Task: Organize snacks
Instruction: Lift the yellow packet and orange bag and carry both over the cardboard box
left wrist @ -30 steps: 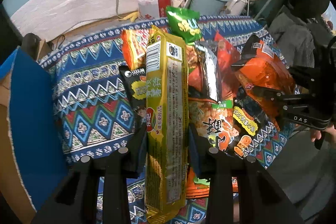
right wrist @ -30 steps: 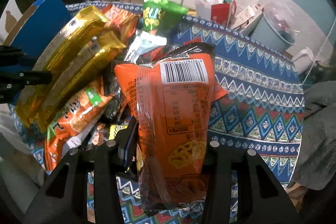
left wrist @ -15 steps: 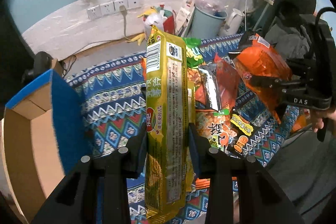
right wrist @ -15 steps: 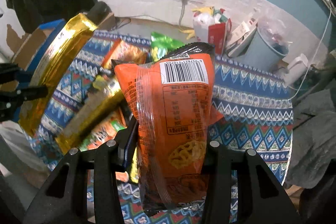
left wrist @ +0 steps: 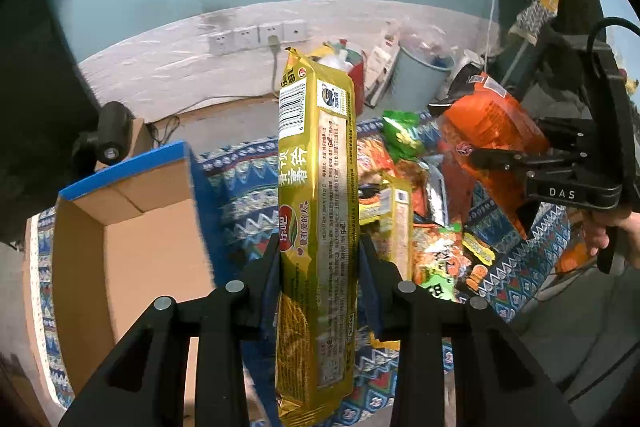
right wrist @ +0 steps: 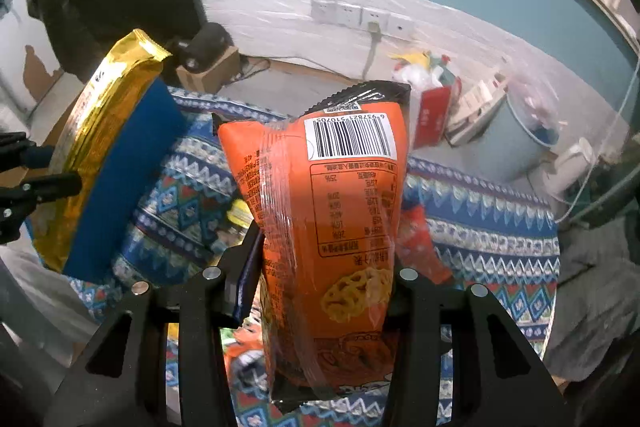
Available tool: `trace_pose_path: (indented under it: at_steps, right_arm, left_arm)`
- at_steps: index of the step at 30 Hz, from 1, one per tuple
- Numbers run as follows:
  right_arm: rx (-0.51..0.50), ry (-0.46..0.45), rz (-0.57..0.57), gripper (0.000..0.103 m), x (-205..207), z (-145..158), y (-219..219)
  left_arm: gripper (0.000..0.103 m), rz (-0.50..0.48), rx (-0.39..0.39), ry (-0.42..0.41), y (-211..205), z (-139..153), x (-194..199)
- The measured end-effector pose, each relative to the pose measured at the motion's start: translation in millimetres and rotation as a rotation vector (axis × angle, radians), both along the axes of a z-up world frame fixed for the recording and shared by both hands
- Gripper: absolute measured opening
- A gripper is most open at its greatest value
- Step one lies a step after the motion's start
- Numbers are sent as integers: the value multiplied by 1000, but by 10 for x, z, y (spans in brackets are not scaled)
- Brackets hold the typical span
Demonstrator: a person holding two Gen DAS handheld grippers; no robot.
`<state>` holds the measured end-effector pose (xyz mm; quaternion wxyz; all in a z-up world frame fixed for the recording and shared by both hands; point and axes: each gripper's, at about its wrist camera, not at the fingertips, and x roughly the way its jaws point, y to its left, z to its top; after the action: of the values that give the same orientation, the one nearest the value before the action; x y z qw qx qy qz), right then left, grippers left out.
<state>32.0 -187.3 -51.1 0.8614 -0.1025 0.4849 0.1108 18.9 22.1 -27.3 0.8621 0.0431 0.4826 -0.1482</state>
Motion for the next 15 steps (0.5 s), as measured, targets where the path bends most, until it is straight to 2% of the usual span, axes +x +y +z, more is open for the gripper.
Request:
trace_pose_path:
  at_steps: [15]
  right_arm:
    - [23,-15,131,44,263,183,939]
  left_arm:
    - [36,134,1,-29,746,74,-22]
